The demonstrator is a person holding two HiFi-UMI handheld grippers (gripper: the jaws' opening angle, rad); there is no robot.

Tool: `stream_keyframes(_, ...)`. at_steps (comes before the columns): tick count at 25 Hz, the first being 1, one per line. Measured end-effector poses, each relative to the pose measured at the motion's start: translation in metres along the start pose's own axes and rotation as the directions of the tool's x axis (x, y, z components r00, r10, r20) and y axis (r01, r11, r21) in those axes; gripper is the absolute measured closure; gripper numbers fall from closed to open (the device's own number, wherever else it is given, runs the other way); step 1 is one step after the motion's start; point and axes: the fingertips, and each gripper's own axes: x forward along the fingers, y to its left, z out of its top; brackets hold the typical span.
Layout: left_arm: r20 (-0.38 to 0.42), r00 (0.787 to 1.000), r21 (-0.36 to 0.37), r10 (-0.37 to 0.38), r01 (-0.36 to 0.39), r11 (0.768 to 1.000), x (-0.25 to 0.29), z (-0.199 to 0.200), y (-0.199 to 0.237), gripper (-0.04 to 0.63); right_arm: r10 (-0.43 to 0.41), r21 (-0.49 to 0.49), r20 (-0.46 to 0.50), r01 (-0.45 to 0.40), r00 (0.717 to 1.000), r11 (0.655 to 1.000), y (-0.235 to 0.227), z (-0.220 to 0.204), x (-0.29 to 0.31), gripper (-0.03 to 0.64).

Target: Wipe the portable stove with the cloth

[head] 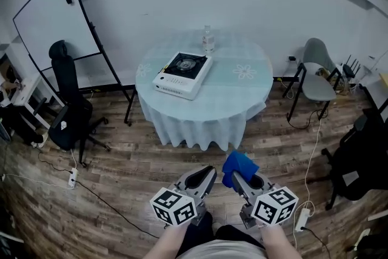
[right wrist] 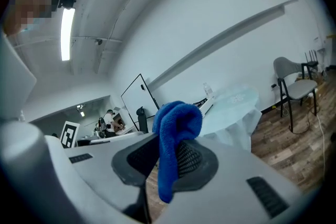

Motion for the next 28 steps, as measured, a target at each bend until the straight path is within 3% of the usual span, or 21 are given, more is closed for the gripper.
stream_keyframes(2, -0.011, 1.000, 0.009, 0.006, -0.005, 1.000, 0.010, 0.000, 0.007, 0.546, 0.001, 0.028, 0.011, -0.001, 1.000, 1.000, -0.008, 0.002, 0.006, 0.539)
stream_keyframes(6, -0.019, 1.000, 0.057, 0.013, -0.012, 0.998, 0.029, 0.014, 0.033, 0.546, -0.028, -0.005, 0.013, 0.028, 1.000, 1.000, -0.028, 0.011, 0.033, 0.538)
stream_keyframes(13, 0.010, 1.000, 0.076, 0.003, -0.004, 0.997, 0.075, 0.069, 0.113, 0.546, -0.055, -0.047, -0.005, 0.055, 0.998, 0.997, -0.066, 0.039, 0.123, 0.538)
stream_keyframes(20, -0.021, 0.998, 0.092, -0.051, 0.053, 0.994, 0.129, 0.126, 0.194, 0.546, -0.100, -0.054, 0.016, 0.101, 0.995, 0.993, -0.097, 0.088, 0.221, 0.538)
stream_keyframes(28, -0.065, 0.990, 0.088, -0.125, 0.131, 0.988, 0.181, 0.160, 0.252, 0.546, -0.172, -0.026, 0.052, 0.174, 0.984, 0.984, -0.133, 0.126, 0.296, 0.538)
